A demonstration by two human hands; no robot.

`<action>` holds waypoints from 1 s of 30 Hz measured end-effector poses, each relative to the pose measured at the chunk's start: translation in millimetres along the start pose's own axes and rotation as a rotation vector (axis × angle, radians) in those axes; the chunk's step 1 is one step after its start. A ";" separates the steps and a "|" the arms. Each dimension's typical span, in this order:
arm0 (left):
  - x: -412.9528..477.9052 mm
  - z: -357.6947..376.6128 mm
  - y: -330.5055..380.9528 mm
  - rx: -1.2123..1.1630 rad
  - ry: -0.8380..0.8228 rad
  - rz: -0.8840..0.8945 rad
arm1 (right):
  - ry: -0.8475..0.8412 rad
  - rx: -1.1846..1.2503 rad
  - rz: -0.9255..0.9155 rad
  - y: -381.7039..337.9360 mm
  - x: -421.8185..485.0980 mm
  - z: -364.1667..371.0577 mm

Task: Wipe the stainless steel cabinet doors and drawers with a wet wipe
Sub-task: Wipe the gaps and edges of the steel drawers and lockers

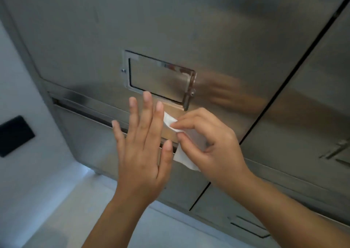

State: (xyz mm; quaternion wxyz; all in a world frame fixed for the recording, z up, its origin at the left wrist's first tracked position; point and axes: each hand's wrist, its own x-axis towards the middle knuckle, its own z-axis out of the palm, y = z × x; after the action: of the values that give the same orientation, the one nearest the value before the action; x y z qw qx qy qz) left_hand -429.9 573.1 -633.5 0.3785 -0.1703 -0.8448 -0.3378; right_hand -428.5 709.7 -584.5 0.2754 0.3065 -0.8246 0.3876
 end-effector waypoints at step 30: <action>269.5 -191.8 255.2 0.105 -0.322 0.260 | 0.119 -0.708 -0.268 -184.8 188.0 -318.5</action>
State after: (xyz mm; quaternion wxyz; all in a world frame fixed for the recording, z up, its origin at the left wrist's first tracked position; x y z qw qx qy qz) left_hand -367.3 629.7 -224.4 0.2874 -0.3099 -0.8816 -0.2101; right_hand -350.8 817.6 -193.0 0.4599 0.2743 -0.8426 0.0567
